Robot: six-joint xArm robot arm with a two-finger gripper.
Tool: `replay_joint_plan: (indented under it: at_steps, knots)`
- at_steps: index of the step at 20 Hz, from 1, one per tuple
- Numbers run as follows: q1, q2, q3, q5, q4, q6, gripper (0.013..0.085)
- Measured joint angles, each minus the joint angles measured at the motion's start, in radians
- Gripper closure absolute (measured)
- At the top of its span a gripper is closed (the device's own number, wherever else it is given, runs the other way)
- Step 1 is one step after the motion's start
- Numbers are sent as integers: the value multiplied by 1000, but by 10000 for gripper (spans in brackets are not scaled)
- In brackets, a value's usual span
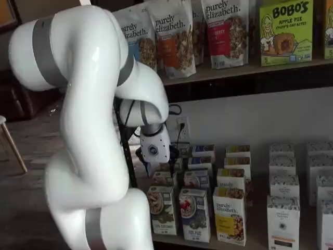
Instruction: Pick up the blue and white box that is on the bottom shelf, the second box from the left
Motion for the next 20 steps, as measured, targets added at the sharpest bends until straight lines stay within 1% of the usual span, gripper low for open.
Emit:
replay_joint_plan:
  at_steps: [4,6,9,13,16,17,19,20]
  knots:
    - [-13,82,-38,-43,21,-32,130]
    - [-19,119,-59,-53,21,-39,130]
    - [-27,192,-99,-64,40,-63,130]
    - [-29,268,-132,-100,43,-71,130]
    - [-29,317,-147,-140,65,-94,130]
    - [-29,332,-149,-161,57,-88,130]
    - [-32,358,-152,-200,5,-43,130]
    - [-32,370,-154,-215,-11,-30,130]
